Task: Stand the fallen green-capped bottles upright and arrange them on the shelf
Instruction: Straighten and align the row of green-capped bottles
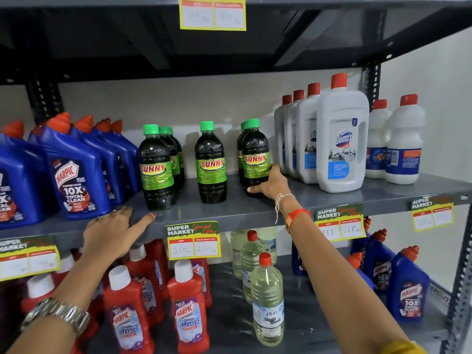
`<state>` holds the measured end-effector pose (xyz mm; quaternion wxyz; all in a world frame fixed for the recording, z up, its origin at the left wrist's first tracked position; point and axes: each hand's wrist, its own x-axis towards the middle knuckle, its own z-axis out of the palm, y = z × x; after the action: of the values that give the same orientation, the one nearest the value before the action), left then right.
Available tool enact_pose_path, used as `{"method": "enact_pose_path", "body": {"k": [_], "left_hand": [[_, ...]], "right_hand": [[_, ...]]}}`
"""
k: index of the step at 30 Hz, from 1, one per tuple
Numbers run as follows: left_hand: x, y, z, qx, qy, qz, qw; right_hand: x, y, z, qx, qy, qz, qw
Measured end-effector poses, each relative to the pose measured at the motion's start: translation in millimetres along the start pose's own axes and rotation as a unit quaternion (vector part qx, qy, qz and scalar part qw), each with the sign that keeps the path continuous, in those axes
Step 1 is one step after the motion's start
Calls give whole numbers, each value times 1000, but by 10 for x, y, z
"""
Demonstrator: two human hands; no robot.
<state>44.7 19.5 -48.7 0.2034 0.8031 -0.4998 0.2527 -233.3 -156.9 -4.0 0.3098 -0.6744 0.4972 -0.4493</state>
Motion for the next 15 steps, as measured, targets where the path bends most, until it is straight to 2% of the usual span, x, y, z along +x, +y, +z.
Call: {"method": "enact_pose_path", "body": {"k": [5, 9, 15], "left_hand": [[-5, -33, -18, 48, -46, 45, 997], [-3, -7, -5, -1, -17, -1, 1000], [-10, -14, -5, -27, -41, -21, 999]], "right_hand": [[-26, 0, 19, -6, -1, -10, 1000], [-38, -3, 17, -6, 5, -6, 1000], [-68, -2, -4, 20, 29, 0, 999]]}}
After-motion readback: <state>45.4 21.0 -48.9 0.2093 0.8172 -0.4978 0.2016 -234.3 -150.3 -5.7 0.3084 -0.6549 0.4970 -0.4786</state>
